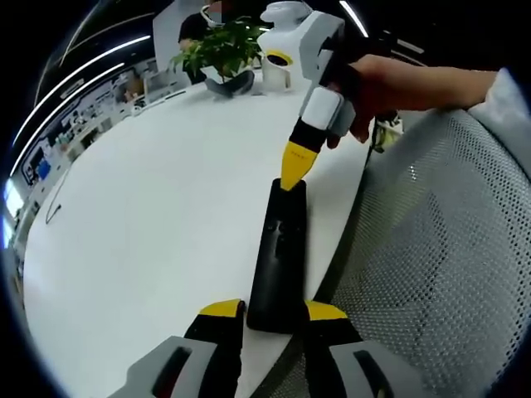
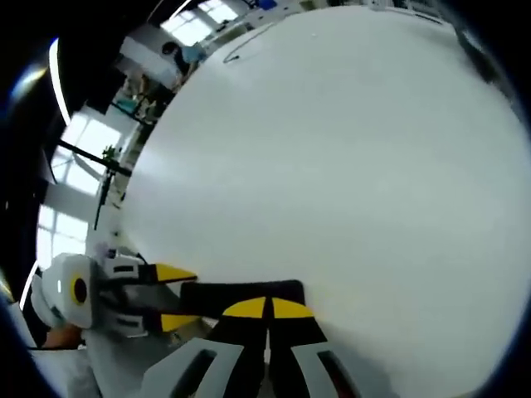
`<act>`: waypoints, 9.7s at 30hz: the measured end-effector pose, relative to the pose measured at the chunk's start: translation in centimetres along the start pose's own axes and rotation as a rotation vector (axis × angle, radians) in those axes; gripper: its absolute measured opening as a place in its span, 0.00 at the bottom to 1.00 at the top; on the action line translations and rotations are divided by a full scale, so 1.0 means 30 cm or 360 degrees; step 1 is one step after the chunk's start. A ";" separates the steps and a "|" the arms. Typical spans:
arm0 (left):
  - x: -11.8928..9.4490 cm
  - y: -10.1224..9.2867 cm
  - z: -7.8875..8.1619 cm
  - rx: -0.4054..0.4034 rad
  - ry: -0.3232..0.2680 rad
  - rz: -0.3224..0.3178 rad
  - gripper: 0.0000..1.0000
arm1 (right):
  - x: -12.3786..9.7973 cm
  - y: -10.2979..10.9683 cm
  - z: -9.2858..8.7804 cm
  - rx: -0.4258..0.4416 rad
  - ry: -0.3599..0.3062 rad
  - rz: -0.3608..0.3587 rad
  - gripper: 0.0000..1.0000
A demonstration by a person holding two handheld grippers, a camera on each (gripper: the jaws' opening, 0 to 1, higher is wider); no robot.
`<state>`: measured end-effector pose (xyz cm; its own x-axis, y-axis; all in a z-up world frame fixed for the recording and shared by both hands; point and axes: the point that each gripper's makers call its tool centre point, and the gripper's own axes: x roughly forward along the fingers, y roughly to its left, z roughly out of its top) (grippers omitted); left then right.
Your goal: Press the specified remote control buttons in sequence, fully releasing each button before pressing the next.
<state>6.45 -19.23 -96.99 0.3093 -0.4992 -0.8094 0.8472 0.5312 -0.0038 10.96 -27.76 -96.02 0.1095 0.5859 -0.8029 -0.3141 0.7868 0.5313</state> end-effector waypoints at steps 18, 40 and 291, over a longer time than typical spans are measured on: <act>-0.001 -0.001 0.005 0.0000 -0.0003 0.0005 0.27 | 0.003 0.038 0.005 -0.0062 0.0002 0.0069 0.00; 0.000 0.001 0.002 -0.0002 -0.0005 0.0006 0.27 | 0.018 0.041 -0.016 -0.0063 0.0052 0.0069 0.00; 0.013 -0.037 0.023 0.0084 -0.0095 -0.0045 0.25 | 0.019 0.044 -0.076 -0.0269 0.0210 -0.0100 0.00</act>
<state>5.92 -20.50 -96.91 0.3088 -0.5541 -0.7731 0.8771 0.4803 0.0061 8.45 -26.82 -96.39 0.0128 0.4977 -0.8673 -0.4655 0.7706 0.4353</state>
